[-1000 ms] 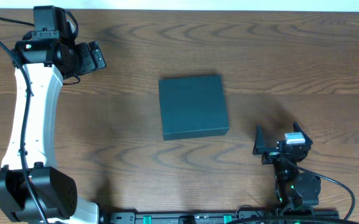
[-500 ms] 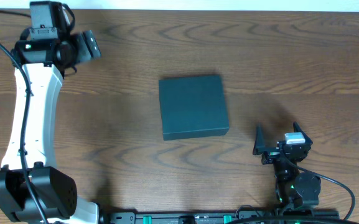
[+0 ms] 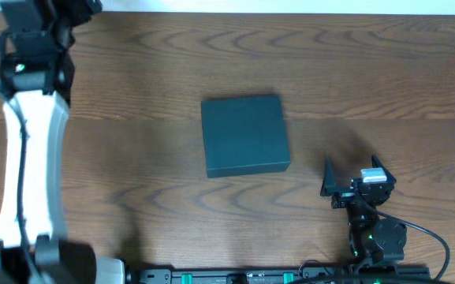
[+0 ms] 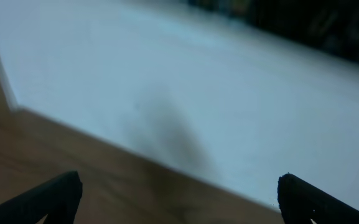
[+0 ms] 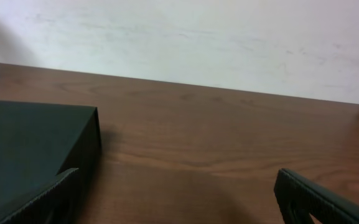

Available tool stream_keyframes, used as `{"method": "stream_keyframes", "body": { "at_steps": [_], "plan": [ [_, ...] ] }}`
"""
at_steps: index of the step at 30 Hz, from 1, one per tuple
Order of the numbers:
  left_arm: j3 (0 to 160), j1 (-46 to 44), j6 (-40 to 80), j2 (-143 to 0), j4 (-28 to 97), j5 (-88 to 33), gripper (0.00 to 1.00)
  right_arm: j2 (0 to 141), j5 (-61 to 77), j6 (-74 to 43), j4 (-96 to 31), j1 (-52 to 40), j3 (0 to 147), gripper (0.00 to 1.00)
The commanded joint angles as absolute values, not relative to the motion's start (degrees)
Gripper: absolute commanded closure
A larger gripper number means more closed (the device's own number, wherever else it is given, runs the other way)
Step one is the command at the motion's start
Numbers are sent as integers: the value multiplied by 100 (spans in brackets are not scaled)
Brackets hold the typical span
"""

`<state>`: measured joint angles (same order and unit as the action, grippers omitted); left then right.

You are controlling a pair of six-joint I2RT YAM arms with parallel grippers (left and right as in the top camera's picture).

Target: Pack container

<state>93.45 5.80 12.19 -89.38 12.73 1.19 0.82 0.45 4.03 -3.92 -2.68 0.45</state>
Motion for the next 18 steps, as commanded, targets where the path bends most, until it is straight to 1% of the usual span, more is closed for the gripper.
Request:
{"method": "stream_keyframes", "body": {
  "at_steps": [1, 5, 9, 14, 18],
  "plan": [
    [9389, 602, 1212, -7990, 1186, 86, 1, 32, 86, 480, -412, -180, 32, 1],
    [9354, 534, 1210, -7157, 1236, 86, 1, 32, 86, 478, -412, -180, 32, 1],
    [8971, 534, 1210, -6318, 1251, 89, 1, 32, 86, 478, -412, -180, 32, 1],
    [8082, 534, 1210, -5201, 1251, 89, 2, 32, 86, 478, -412, -180, 32, 1],
    [7081, 534, 1210, -4276, 1247, 89, 1, 32, 86, 478, -412, -180, 32, 1]
  ]
}}
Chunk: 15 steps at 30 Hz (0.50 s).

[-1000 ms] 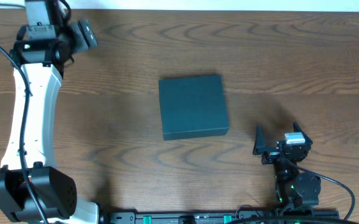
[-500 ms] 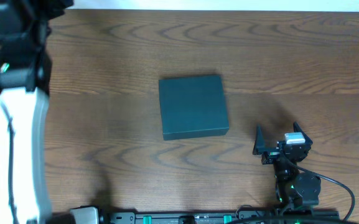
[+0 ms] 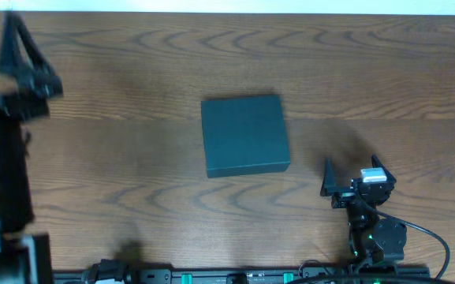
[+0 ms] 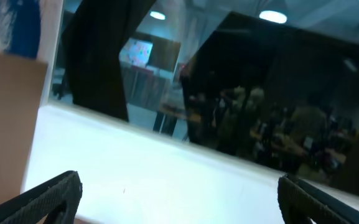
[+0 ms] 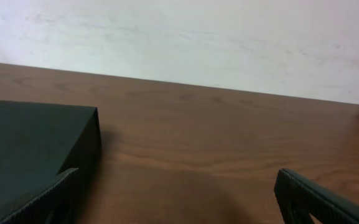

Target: Pack container

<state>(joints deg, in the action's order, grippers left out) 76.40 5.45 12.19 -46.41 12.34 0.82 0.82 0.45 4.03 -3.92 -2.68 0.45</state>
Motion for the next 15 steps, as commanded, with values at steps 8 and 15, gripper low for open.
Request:
{"method": "stream_keyframes", "body": {
  "at_steps": [8, 15],
  "plan": [
    [4947, 534, 1216, -2775, 1009, 86, 1, 32, 86, 480, -412, -180, 32, 1],
    [3509, 534, 1433, -2095, 526, 86, 1, 32, 86, 480, -410, -180, 32, 1]
  ]
}}
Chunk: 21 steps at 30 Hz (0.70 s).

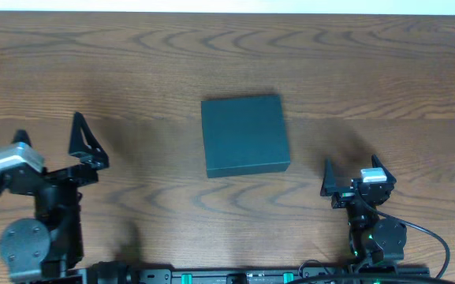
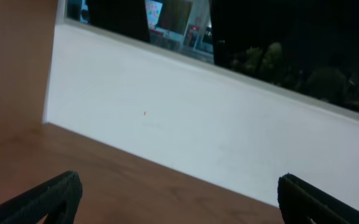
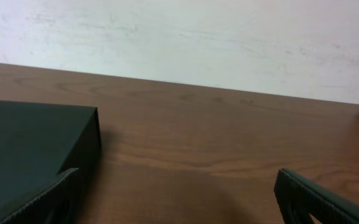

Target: Pack container

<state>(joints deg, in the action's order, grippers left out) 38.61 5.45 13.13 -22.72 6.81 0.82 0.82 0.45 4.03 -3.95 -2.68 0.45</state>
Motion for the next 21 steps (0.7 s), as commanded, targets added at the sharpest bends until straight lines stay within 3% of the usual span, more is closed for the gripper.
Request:
{"method": "stream_keyframes", "body": {
  "at_steps": [1, 21],
  "plan": [
    [3356, 534, 1433, -2049, 423, 84, 1, 32, 86, 480, -412, -180, 32, 1],
    [1885, 410, 1684, -1074, 202, 67, 1, 32, 86, 480, -412, -180, 32, 1]
  ]
}}
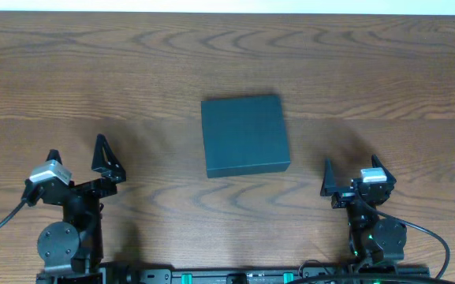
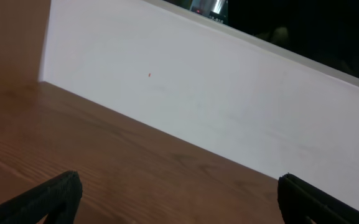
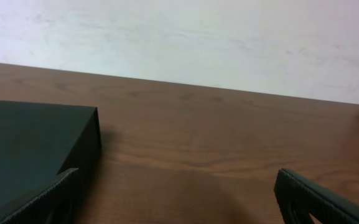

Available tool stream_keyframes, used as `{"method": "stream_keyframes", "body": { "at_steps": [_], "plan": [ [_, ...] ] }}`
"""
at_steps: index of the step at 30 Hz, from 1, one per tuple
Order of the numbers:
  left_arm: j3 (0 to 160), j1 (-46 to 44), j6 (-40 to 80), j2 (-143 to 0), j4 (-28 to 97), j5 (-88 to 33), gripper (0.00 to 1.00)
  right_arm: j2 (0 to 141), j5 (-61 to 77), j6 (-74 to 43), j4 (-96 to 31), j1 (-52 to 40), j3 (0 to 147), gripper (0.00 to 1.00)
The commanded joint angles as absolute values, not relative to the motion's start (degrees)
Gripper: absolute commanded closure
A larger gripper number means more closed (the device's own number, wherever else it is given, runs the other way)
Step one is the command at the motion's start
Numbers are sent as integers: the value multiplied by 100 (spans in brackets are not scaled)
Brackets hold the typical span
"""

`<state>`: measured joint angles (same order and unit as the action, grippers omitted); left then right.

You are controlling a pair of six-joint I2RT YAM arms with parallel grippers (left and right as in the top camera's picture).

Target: Pack container

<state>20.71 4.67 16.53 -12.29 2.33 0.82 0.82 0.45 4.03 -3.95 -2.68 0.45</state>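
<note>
A dark teal closed box lies flat in the middle of the wooden table; its right side shows at the left of the right wrist view as the box. My left gripper rests low at the front left, open and empty, well left of the box. In its own view the left gripper faces bare wood and a white wall. My right gripper sits at the front right, open and empty, just right of the box's near corner; the right gripper has only wood between its fingers.
The wooden table runs to a white wall at the back. A rail with green connectors lines the front edge between the two arm bases.
My left arm has drawn in further, from the far left front edge to slightly right and lower, its camera now tilted more toward the tabletop. The right arm and box are unchanged.
My left arm was stretched up along the table's left side with its gripper open at the far back. Then it was folding back, camera pointing over the wall. Then it sat at the front left, and now rests there. The box and right arm stayed put.
</note>
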Motion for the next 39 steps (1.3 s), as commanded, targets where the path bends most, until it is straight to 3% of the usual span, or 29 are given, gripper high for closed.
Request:
{"method": "stream_keyframes", "body": {
  "at_steps": [1, 39],
  "plan": [
    [1817, 392, 1684, -1024, 202, 67, 2, 32, 86, 480, -412, -180, 32, 1],
    [301, 377, 1811, -143, -95, 47, 2, 34, 86, 480, -412, -180, 32, 1]
  ]
}}
